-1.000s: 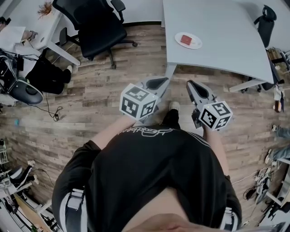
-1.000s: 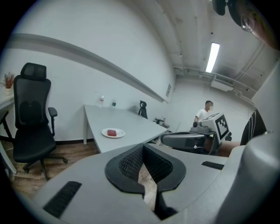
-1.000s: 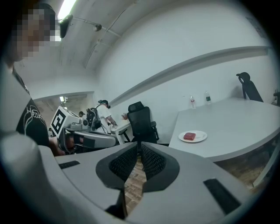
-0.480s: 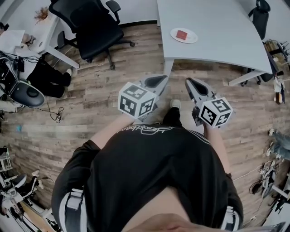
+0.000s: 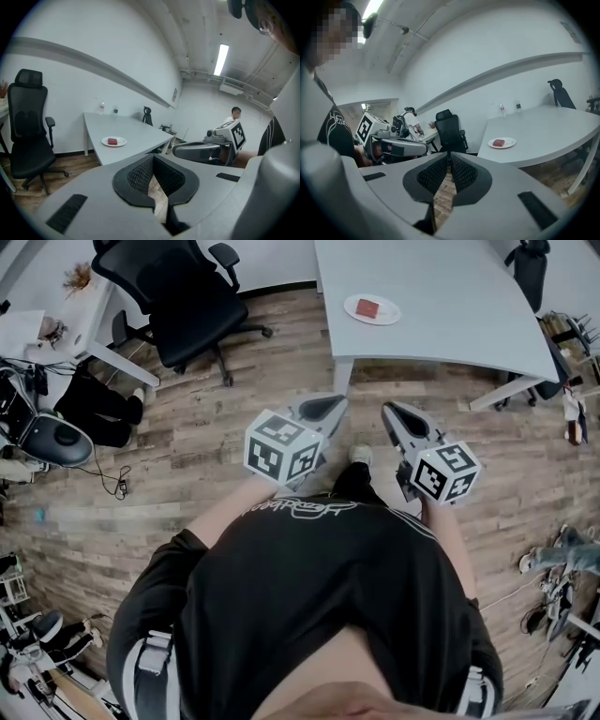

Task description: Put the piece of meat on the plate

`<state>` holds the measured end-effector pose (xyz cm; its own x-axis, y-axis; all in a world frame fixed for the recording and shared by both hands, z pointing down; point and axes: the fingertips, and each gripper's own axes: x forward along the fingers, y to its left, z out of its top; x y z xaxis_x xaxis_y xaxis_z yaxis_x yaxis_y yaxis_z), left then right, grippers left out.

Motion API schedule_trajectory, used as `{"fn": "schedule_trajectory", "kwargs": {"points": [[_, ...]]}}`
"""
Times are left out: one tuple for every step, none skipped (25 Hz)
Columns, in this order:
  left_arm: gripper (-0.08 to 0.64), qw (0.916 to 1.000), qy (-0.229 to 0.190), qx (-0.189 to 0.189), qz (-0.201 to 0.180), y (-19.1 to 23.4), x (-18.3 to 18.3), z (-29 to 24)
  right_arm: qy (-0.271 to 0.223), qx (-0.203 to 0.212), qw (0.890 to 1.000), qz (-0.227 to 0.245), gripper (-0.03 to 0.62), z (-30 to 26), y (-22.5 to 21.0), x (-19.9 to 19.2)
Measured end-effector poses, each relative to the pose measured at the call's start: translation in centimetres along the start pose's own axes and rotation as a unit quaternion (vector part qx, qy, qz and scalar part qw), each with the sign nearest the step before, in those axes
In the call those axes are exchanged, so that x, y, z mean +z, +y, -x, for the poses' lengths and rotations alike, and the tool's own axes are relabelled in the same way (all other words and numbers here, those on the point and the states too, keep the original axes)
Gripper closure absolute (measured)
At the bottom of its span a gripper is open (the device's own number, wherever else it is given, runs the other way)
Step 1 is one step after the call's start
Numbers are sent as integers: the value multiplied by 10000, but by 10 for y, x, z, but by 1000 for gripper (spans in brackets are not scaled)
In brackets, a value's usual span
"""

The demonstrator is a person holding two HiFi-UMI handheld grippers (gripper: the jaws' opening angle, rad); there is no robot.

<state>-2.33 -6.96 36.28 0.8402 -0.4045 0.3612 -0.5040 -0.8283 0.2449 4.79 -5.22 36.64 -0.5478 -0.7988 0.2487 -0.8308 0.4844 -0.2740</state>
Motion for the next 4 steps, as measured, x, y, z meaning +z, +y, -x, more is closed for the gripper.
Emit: {"fn": "schedule_trajectory", "kwargs": {"points": [[552, 10000, 6, -5, -1, 0, 0, 0, -9, -4, 10000, -15, 568, 0, 0, 0], [552, 10000, 12, -9, -2, 0, -1, -1, -13, -9, 10000, -20, 568, 0, -1, -1], [552, 10000, 16, -13, -4, 0, -1, -1, -14, -15, 10000, -17, 568, 1, -1, -1], [552, 10000, 20, -17, -5, 0, -2, -2, -13, -22, 10000, -12, 568, 1, -1, -2]]}}
